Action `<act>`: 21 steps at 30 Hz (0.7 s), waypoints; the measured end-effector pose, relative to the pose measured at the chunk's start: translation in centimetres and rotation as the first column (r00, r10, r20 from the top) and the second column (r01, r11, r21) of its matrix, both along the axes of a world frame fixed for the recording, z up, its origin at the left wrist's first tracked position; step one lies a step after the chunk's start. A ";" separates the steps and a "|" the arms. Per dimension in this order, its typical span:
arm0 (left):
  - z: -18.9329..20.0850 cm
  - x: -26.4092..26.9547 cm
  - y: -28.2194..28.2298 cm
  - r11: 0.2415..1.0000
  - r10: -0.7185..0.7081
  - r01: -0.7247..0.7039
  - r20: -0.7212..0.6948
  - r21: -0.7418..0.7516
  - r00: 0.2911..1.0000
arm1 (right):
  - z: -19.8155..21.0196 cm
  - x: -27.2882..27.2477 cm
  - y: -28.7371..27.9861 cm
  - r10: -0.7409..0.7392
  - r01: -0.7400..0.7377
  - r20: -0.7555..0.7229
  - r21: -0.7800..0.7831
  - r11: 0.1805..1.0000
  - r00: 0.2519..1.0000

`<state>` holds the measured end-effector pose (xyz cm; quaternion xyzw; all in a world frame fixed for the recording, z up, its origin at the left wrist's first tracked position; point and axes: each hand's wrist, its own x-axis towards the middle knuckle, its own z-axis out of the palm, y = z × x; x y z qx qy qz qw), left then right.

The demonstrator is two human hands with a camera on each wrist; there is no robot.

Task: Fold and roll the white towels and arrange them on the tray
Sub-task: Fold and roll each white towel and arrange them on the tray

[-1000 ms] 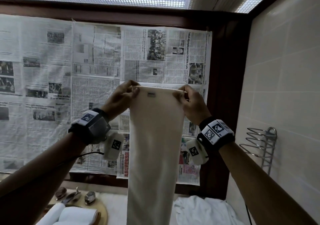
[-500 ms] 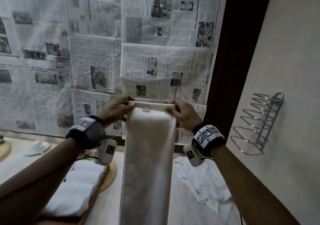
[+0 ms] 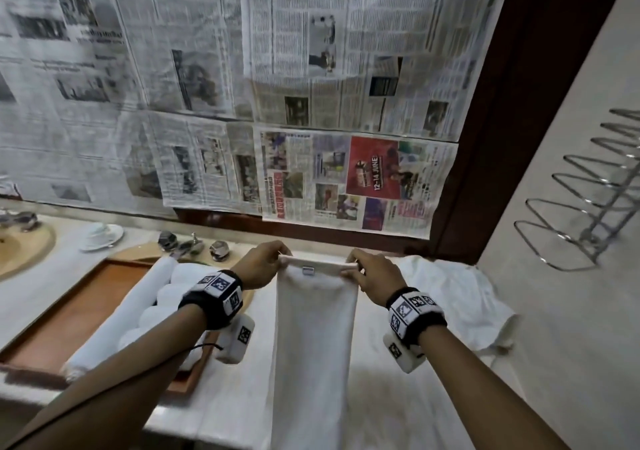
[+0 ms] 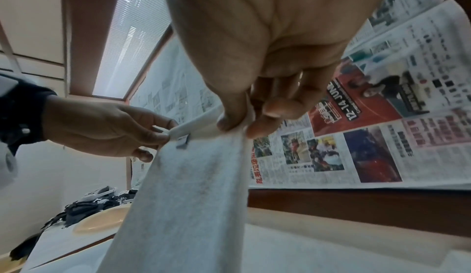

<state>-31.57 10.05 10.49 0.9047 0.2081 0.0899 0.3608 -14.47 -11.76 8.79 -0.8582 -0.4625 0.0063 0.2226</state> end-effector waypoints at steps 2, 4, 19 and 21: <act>-0.6 1.7 0.7 0.999 0.021 -0.020 -0.012 0.035 1.000 | -0.8 1.4 1.0 -0.040 0.040 -0.006 0.003 0.999 0.999; -0.9 3.6 1.2 0.997 0.043 -0.043 -0.004 0.062 0.999 | -1.4 3.0 2.2 -0.074 0.074 -0.031 0.009 0.997 0.997; -8.5 23.4 12.9 0.924 0.131 -0.144 -0.061 -0.355 0.989 | -7.0 20.1 14.6 -0.232 0.247 -0.357 -0.005 0.969 0.905; -10.1 24.5 13.7 0.931 0.131 -0.144 -0.063 -0.336 0.989 | -8.7 21.3 15.4 -0.246 0.261 -0.372 -0.010 0.965 0.895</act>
